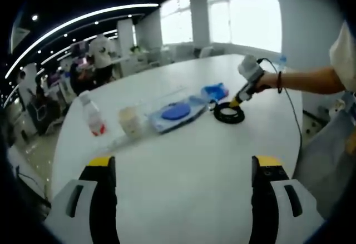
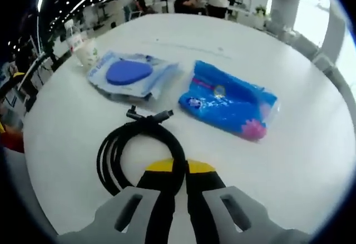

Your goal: Arrange the tabletop items into an orderly group along one side of the table until the central work area is clear of visible clutter.

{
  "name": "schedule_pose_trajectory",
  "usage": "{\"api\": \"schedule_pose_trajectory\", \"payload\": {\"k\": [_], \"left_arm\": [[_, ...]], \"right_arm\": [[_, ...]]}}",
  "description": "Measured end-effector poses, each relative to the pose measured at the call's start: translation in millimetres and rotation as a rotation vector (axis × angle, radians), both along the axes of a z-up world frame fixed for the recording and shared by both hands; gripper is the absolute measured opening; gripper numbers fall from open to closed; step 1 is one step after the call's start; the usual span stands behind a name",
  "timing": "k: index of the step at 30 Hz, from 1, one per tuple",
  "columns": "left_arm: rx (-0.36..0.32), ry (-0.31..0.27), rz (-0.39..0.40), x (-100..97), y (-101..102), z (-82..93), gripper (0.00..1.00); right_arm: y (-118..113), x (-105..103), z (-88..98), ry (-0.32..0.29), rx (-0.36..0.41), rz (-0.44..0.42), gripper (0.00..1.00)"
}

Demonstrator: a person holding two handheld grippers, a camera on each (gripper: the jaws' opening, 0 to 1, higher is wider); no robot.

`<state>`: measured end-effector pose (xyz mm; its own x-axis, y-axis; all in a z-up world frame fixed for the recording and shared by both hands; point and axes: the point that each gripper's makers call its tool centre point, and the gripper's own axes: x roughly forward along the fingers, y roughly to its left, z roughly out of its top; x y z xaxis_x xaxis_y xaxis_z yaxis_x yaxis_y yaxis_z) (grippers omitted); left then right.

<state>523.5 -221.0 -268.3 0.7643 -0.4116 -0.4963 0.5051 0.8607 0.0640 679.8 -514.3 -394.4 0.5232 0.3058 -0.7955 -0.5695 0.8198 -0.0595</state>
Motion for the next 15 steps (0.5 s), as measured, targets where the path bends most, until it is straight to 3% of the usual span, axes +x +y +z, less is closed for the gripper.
{"api": "schedule_pose_trajectory", "payload": {"k": [6,10,13,15], "left_arm": [[-0.004,0.008,0.002,-0.4,0,-1.0,0.99],[-0.008,0.013,0.006,-0.9,0,-1.6,0.99],[-0.028,0.030,0.005,-1.8,-1,-3.5,0.99],[-0.036,0.039,0.008,-2.1,0,-4.4,0.99]], "right_arm": [[-2,0,0.4,-0.017,-0.008,0.010,0.08],[-6,3,7.8,-0.034,0.067,-0.058,0.27],[-6,3,13.7,-0.034,0.126,-0.091,0.36],[-3,4,22.5,-0.069,0.172,-0.084,0.41]]}}
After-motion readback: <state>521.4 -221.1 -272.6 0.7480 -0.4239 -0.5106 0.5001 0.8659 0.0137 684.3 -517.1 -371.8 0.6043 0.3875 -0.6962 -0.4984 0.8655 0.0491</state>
